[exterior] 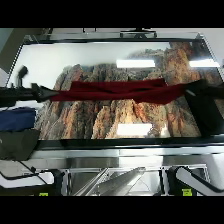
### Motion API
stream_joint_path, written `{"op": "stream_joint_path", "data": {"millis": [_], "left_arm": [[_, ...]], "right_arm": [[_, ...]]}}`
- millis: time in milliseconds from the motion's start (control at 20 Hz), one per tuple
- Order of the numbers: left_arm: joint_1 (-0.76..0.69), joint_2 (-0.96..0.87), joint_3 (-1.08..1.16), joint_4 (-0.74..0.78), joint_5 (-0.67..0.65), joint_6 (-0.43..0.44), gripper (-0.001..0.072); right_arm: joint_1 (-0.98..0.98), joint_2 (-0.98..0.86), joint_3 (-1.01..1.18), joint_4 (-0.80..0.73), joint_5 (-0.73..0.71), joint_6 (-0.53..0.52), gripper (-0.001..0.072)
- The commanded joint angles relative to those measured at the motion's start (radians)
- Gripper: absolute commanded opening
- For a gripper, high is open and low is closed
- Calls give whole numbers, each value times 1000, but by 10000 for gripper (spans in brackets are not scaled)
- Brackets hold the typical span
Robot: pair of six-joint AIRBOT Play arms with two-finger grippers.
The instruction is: Fold the shirts.
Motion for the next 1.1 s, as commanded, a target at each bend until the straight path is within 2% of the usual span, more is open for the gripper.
{"op": "stream_joint_path", "data": {"millis": [0,50,150,300,450,550,750,900,1050], "left_arm": [[45,224,130,-469,-150,73,16],[68,284,204,-574,-169,73,16],[145,377,364,-689,-168,72,17],[339,482,538,-713,-162,72,18],[467,538,522,-698,-142,74,18],[439,529,427,-676,-121,80,18],[219,397,246,-390,-51,113,19],[42,231,174,-282,20,165,19],[-85,1,214,-181,88,186,19]], "right_arm": [[-133,332,27,394,14,-109,17],[-180,431,47,488,-29,-134,17],[-257,597,92,594,-159,-190,17],[-293,757,154,571,-396,-254,17],[-293,779,182,510,-479,-256,17],[-293,737,182,479,-443,-254,17],[-244,528,180,477,-284,-199,17],[-92,330,169,454,-200,-199,17],[97,93,150,317,-229,-199,16]]}}
